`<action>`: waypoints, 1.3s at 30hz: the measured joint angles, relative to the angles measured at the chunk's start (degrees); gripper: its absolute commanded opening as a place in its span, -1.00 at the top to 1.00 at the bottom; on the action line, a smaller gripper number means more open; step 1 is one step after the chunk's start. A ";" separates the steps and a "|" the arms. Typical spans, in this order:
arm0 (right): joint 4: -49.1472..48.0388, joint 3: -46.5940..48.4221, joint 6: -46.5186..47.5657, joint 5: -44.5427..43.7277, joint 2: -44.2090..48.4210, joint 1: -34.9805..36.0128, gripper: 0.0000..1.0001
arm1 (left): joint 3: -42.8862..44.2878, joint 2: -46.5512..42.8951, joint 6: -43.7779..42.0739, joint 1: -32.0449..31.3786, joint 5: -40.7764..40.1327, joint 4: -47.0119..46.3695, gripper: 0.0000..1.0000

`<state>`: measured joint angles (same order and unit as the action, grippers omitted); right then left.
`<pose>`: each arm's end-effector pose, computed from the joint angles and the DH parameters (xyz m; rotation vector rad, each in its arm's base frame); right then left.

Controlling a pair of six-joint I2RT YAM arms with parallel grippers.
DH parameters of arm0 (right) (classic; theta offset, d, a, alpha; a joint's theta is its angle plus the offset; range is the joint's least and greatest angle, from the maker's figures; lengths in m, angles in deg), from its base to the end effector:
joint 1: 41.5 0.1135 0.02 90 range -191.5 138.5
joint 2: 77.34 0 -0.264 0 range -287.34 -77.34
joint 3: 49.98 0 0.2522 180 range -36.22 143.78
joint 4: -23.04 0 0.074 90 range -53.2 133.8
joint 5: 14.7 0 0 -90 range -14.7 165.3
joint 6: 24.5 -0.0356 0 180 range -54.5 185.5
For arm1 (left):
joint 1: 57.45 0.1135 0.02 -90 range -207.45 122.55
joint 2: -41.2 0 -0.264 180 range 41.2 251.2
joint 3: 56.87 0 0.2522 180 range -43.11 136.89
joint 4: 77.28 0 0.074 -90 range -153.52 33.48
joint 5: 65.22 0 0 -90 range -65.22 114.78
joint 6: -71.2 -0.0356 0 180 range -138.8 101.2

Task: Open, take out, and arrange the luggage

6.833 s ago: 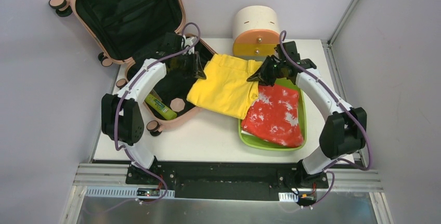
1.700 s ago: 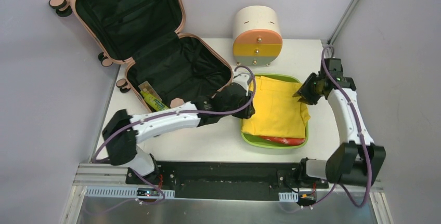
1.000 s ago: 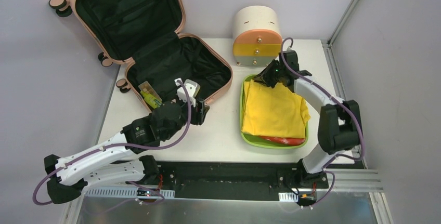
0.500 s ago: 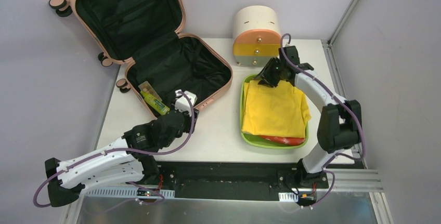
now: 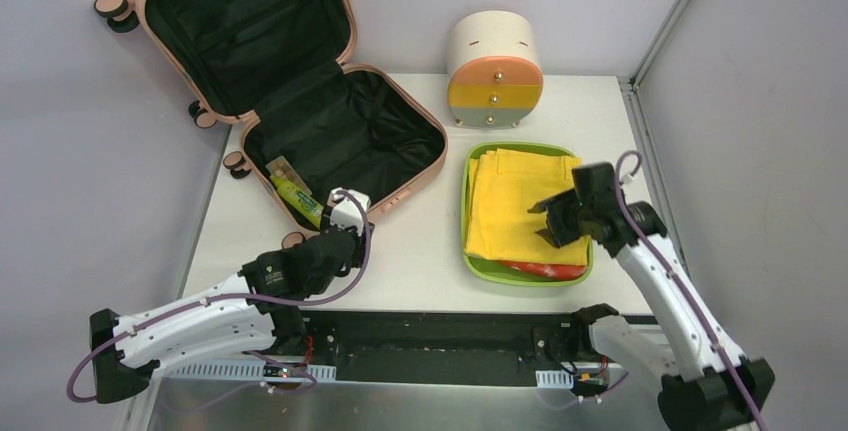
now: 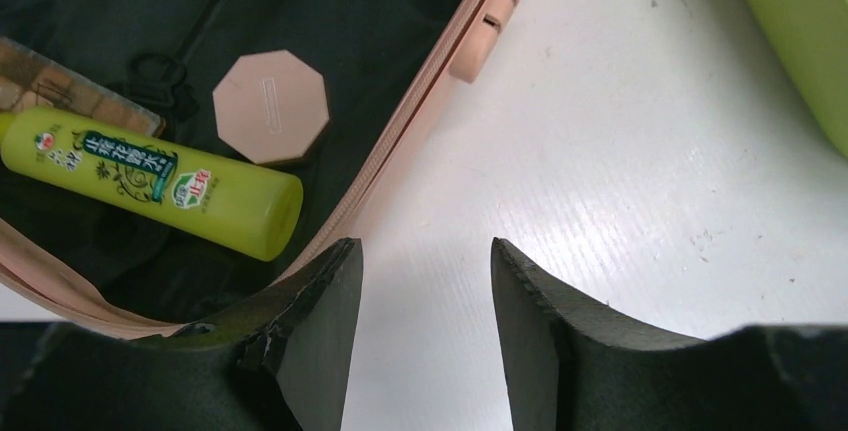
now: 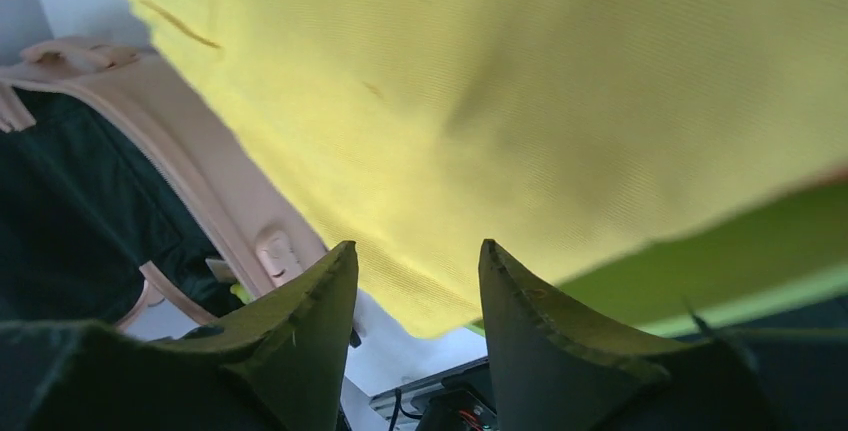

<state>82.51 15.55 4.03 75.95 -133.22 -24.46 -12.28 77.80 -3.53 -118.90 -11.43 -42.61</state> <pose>0.1827 0.0564 0.2906 0.9556 2.3539 0.5991 0.0900 -0.1214 0.2598 0.3950 1.9087 -0.2414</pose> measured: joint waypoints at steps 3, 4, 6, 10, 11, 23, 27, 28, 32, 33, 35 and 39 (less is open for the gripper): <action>7.06 -2.73 -8.17 -4.24 7.80 2.38 -0.03 | -1.38 -0.26 1.27 0.00 0.17 0.11 -0.01; 9.49 -3.17 -10.78 -5.60 10.58 3.15 -0.03 | -1.73 -0.50 1.68 0.00 0.31 0.13 -0.01; 13.42 -3.85 -15.23 -8.02 15.39 4.37 -0.03 | -2.08 -1.07 2.12 0.00 0.83 0.44 -0.02; 18.88 -5.11 -18.88 -12.52 21.03 5.16 -0.04 | -2.08 -1.42 3.21 0.00 2.60 0.52 0.00; 19.21 -5.31 -18.36 -13.51 21.22 5.18 -0.04 | -1.95 -1.18 3.63 0.00 3.17 0.55 0.01; 3.32 6.34 7.13 -10.95 2.36 16.52 -0.07 | 3.82 0.31 4.31 0.00 7.67 0.70 0.02; 0.92 16.81 13.62 -13.40 -11.21 23.02 0.00 | 2.25 -6.43 4.26 0.00 7.98 0.72 0.01; 0.26 19.02 15.13 -13.88 -14.53 24.09 0.02 | 1.77 -8.13 4.26 0.00 8.35 0.83 0.00; -2.05 24.26 19.87 -14.23 -26.03 26.16 0.04 | 0.33 -11.15 4.24 0.00 9.09 1.09 -0.01; -2.56 24.83 20.76 -14.23 -28.52 26.27 0.05 | 0.07 -11.26 4.26 0.00 9.20 1.44 -0.01; -2.95 25.75 22.32 -14.32 -32.89 26.29 0.06 | -0.26 -11.30 4.26 0.00 9.57 2.21 -0.02; -2.62 28.94 24.90 -14.80 -40.89 26.29 0.10 | -1.27 -12.28 4.31 0.00 10.16 2.64 -0.02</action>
<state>79.89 44.49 28.93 61.15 -174.11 1.83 -13.55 65.51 0.77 -118.90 -1.27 -39.97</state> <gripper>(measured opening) 0.464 0.508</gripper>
